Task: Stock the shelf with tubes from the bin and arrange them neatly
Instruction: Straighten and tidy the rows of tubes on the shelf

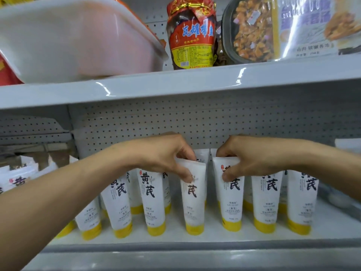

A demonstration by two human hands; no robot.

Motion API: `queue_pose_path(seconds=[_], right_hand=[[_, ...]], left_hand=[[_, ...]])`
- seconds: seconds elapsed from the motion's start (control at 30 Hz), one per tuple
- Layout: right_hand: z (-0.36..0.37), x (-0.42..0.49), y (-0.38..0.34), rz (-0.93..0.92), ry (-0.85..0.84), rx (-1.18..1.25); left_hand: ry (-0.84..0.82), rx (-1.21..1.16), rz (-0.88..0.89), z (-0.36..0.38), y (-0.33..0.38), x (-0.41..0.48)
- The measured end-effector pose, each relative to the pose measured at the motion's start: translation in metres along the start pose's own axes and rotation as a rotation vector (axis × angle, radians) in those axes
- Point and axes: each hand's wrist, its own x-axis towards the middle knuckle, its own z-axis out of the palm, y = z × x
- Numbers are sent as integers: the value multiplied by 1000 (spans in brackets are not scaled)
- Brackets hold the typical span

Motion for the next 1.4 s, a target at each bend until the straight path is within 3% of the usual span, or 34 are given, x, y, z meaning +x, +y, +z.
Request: queue_pose_path(seconds=[0.13, 0.5, 1.13, 1.23, 1.4], right_hand=[[2, 3, 1, -12, 2, -7], [3, -2, 8, -22, 5, 36], [0, -5, 8, -54, 28, 31], [-7, -8, 7, -82, 123, 46], [-21, -1, 1, -147, 240, 53]], left_hand=[[101, -20, -44, 10, 2, 6], [175, -15, -101, 16, 2, 8], [105, -105, -136, 12, 7, 5], [201, -207, -143, -2, 5, -6], [370, -148, -250, -28, -17, -36]])
